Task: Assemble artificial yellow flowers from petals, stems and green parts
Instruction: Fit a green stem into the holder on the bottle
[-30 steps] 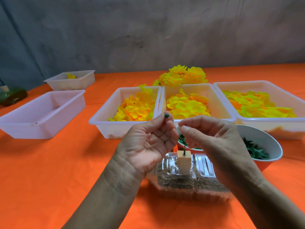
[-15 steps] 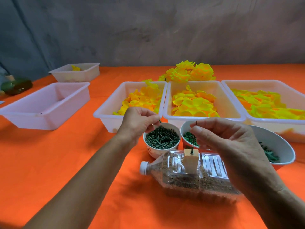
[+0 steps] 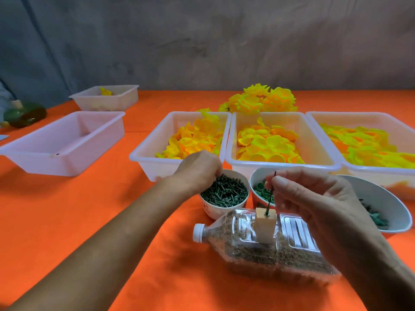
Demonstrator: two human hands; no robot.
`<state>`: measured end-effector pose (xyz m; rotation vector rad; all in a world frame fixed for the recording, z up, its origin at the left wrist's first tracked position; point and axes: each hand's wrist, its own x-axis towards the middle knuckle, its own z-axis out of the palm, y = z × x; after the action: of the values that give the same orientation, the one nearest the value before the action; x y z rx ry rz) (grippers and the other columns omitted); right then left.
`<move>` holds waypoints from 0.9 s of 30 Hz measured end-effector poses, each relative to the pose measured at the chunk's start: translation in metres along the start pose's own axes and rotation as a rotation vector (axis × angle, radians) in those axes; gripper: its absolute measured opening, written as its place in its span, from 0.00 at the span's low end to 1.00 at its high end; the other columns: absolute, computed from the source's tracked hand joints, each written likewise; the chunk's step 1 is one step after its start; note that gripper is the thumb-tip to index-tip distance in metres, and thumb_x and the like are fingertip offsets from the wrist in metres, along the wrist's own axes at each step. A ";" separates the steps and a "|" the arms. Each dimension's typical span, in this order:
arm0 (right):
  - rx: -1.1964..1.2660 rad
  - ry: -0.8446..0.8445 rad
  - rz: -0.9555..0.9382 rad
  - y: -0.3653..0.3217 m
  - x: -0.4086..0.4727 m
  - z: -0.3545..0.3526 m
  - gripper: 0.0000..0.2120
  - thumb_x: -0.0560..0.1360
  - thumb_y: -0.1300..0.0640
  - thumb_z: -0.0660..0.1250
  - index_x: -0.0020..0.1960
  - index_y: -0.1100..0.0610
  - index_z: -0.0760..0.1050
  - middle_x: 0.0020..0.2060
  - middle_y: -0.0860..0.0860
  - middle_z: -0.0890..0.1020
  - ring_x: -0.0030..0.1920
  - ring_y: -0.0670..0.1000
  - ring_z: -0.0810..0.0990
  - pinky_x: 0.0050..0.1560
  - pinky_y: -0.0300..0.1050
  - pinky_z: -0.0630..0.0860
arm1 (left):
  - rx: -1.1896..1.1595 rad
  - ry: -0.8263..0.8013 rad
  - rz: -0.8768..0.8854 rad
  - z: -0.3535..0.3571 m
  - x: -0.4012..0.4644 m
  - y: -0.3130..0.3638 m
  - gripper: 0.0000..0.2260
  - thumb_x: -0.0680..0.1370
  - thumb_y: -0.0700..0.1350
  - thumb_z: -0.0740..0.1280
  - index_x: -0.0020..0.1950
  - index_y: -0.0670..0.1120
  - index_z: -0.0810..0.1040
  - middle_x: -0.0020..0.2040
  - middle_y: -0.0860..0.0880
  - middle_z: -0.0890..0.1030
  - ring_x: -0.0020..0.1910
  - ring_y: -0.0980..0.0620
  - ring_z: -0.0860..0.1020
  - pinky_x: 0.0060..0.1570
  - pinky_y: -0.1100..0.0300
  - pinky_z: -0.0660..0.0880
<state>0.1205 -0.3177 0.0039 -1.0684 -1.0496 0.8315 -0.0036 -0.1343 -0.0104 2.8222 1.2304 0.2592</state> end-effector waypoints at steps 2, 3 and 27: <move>-0.004 0.003 -0.002 0.001 0.000 0.000 0.21 0.56 0.44 0.78 0.40 0.58 0.84 0.33 0.56 0.82 0.31 0.45 0.76 0.33 0.35 0.74 | 0.176 -0.008 0.026 0.005 0.001 0.007 0.13 0.75 0.37 0.65 0.58 0.45 0.80 0.55 0.41 0.80 0.56 0.40 0.77 0.49 0.54 0.73; -0.001 0.012 0.004 0.001 0.000 0.000 0.19 0.57 0.45 0.77 0.40 0.58 0.84 0.33 0.58 0.81 0.31 0.46 0.76 0.33 0.36 0.74 | 0.247 -0.012 0.052 0.007 0.001 0.010 0.13 0.76 0.38 0.64 0.60 0.45 0.79 0.56 0.41 0.80 0.57 0.40 0.77 0.47 0.55 0.71; 0.019 0.017 0.029 0.005 0.001 -0.006 0.10 0.63 0.54 0.77 0.39 0.59 0.83 0.27 0.53 0.78 0.29 0.47 0.74 0.33 0.37 0.73 | -0.382 0.151 0.025 0.007 -0.014 0.014 0.01 0.74 0.38 0.70 0.42 0.43 0.80 0.37 0.44 0.81 0.24 0.58 0.71 0.33 0.62 0.69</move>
<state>0.1264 -0.3168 -0.0017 -1.0756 -1.0126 0.8532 -0.0015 -0.1542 -0.0177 2.5255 1.0367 0.6434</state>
